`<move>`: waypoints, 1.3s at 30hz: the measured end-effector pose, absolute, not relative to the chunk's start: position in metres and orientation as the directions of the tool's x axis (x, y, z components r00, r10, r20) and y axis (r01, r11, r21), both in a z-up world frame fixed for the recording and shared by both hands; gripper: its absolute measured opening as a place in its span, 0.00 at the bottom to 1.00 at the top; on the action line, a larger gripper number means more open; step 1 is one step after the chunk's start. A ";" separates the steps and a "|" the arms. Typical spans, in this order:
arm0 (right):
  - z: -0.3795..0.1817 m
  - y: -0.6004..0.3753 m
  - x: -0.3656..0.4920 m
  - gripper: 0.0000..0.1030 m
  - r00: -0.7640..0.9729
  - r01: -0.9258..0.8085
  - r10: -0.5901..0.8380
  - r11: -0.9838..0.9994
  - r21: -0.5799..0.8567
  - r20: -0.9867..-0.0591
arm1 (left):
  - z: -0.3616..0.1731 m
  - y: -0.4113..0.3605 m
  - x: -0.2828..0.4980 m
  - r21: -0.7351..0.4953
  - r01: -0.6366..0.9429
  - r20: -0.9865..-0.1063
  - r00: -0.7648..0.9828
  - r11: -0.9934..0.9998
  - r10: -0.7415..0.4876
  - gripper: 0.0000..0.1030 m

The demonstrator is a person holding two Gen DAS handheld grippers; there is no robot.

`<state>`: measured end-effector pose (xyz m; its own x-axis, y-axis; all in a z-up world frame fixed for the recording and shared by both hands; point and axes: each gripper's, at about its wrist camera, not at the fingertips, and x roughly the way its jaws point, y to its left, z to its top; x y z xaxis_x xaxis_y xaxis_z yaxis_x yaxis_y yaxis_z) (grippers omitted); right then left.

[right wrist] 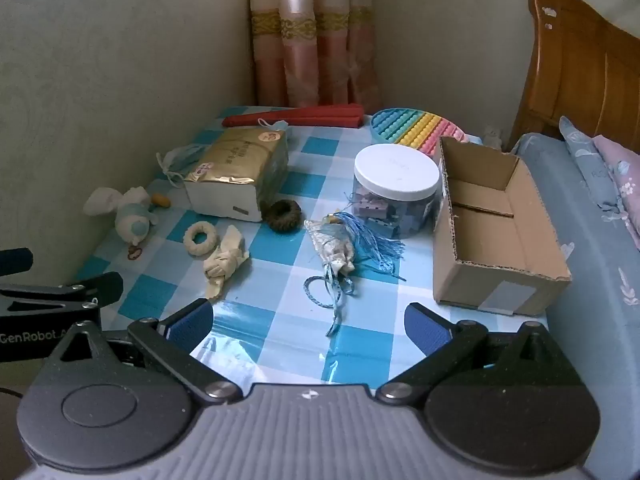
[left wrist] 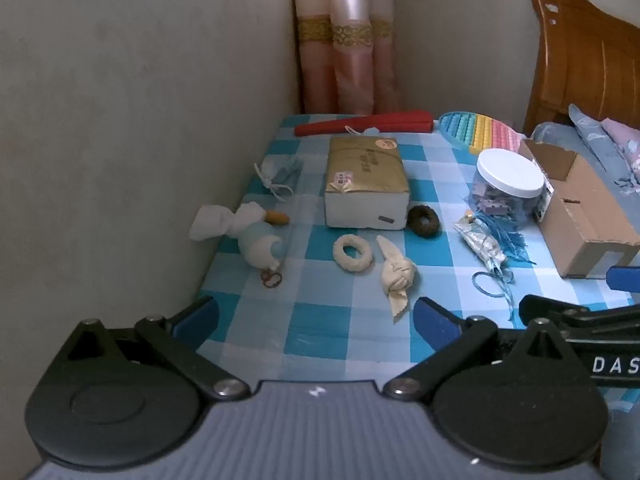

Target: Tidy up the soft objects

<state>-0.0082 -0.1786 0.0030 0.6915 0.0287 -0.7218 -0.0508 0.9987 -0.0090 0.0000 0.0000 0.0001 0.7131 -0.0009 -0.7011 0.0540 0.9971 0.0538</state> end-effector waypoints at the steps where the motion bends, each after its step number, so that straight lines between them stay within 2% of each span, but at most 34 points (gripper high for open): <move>1: 0.003 -0.179 -0.008 1.00 0.694 -0.051 0.030 0.999 -0.007 -0.720 | 0.000 0.000 0.000 0.057 0.055 -0.700 0.714 0.997 0.001 0.99; 39: 0.007 -0.181 -0.008 1.00 0.700 -0.046 0.024 0.999 -0.011 -0.714 | 0.008 -0.003 0.001 0.055 0.058 -0.686 0.727 0.997 -0.004 0.99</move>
<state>-0.0081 -0.1814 0.0069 0.7000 0.0241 -0.7137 -0.0457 0.9989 -0.0110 0.0011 -0.0027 0.0080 0.7274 -0.0041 -0.6862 0.0576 0.9968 0.0551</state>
